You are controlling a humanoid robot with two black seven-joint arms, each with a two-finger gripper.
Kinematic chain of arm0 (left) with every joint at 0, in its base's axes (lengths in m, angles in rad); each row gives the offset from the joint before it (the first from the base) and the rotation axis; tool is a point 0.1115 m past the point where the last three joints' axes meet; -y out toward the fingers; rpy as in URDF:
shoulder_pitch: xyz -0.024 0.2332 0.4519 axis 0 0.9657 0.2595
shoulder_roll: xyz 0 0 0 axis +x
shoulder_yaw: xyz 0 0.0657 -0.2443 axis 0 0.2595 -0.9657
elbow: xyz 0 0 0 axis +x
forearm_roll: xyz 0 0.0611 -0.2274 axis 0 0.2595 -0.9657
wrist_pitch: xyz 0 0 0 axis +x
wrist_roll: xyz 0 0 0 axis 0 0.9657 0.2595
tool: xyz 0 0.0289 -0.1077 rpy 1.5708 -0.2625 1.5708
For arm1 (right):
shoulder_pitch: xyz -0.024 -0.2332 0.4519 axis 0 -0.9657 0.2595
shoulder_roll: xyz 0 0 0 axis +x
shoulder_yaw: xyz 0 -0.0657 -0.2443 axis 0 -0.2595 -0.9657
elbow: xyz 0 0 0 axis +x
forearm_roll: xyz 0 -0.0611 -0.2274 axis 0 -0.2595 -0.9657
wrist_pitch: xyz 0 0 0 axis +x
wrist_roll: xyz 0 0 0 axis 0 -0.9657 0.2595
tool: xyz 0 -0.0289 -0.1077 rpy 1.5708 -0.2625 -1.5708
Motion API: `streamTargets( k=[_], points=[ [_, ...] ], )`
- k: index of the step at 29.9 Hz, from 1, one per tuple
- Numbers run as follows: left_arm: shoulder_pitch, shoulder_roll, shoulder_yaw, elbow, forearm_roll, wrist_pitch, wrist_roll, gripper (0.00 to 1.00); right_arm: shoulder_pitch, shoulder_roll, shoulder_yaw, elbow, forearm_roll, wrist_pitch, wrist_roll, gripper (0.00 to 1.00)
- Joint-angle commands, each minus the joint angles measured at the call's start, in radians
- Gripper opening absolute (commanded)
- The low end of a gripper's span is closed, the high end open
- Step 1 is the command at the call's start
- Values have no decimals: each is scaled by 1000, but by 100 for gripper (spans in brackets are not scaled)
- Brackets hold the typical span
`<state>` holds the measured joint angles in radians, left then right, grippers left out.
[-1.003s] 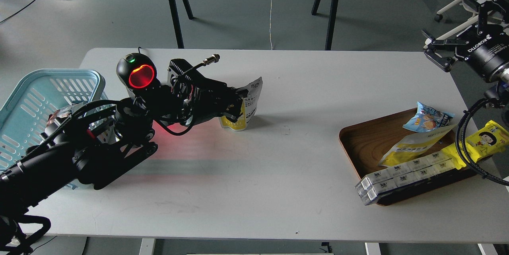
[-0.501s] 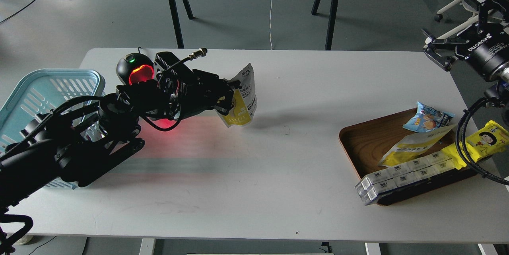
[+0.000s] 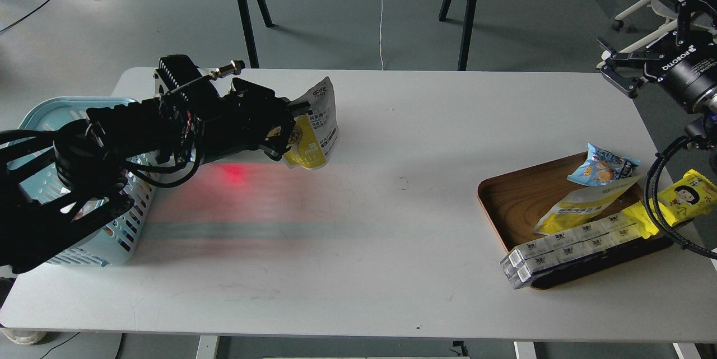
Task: Scan snack and place in basket
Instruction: 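Hold the yellow packet in front of the scanner's red light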
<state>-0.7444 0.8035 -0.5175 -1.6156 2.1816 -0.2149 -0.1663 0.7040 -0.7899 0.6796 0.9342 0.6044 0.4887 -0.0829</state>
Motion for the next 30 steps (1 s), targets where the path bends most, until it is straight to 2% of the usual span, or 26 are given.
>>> streamTargets(
  k=[1, 10, 21, 25, 30],
  points=[
    [3, 45, 1, -32, 0, -14, -5, 0, 2, 0, 0, 0, 0, 0, 0, 98],
    [5, 91, 2, -79, 0, -53, -15, 1, 2, -3, 2, 2, 0, 0, 0, 98],
    [-10, 99, -1, -112, 0, -207, -21, 1, 2, -5, 0, 2, 0, 0, 0, 98],
    [-50, 94, 2, -110, 0, -267, -21, 1, 2, -5, 0, 0, 0, 0, 0, 98],
    [-92, 88, 2, -110, 0, -274, -21, 1, 2, -5, 0, 0, 0, 0, 0, 98]
  ],
)
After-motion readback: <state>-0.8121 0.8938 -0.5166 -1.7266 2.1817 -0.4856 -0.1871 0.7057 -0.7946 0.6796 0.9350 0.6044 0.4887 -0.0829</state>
